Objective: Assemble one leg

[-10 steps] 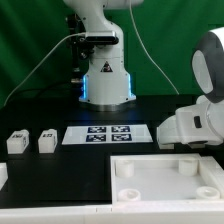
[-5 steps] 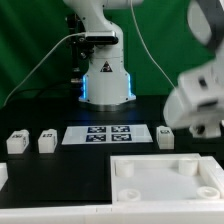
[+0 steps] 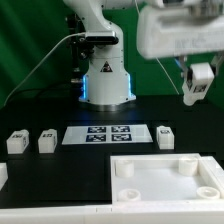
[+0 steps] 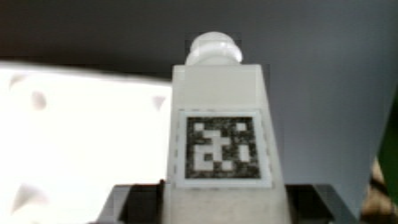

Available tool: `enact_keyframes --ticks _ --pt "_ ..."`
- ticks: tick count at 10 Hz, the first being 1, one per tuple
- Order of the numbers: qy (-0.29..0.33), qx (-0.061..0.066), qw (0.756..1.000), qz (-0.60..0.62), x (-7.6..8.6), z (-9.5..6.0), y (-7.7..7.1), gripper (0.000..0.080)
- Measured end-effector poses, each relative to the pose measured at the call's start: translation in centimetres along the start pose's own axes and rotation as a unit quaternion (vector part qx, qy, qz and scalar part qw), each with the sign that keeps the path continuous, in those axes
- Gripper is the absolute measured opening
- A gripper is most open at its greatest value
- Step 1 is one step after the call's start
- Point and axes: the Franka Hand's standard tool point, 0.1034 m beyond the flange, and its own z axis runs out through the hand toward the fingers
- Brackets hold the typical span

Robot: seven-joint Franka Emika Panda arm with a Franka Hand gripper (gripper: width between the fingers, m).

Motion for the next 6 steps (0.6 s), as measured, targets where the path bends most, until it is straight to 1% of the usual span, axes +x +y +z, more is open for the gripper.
enact_keyframes --ticks 1,2,3,4,5,6 --pt "0.039 -0.001 0.999 -0.003 -0.33 0.57 -0.11 0.0294" --pt "0.084 0.0 0.996 -0.004 -0.1 0.85 -0.13 0.0294" --pt "0.147 0.001 0.989 -0.006 0.28 0.68 -0.1 0.0294" --pt "0.165 0.001 0.986 -0.007 -0.38 1.24 -0.02 0.0294" --pt "0.149 0.001 0.989 -0.006 -0.56 1.4 0.01 0.0294" --pt "0.154 0.001 0.988 -0.005 -0.16 1.26 0.16 0.0294"
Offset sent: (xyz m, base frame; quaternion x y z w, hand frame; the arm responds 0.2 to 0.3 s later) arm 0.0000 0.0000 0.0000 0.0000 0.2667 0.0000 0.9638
